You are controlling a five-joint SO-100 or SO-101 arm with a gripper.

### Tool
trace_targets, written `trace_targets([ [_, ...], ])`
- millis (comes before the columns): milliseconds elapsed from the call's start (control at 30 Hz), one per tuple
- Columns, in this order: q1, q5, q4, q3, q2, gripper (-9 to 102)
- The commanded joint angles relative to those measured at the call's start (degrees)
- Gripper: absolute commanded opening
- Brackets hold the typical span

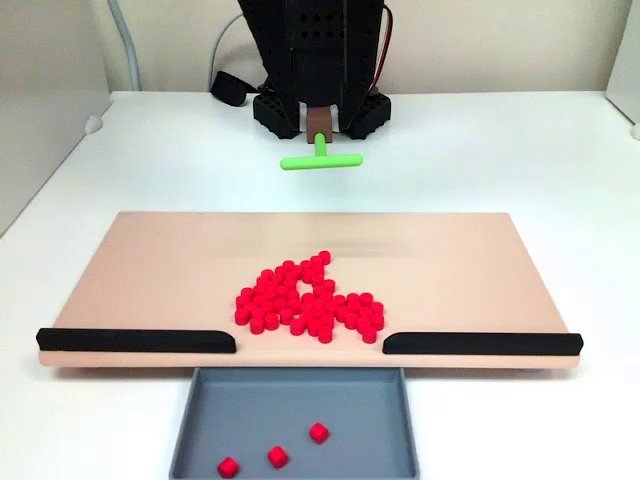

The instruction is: Gather the right side granules

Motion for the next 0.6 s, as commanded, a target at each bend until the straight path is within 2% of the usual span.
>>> trace_targets([
  [0, 0.2, 0.2, -0.2, -1.8, 0.4, 0],
  [367, 0.7, -0.1, 0.0, -1.8, -0.4, 0],
  [567, 3.3, -5.0, 0.4, -1.8, -2.9, 0],
])
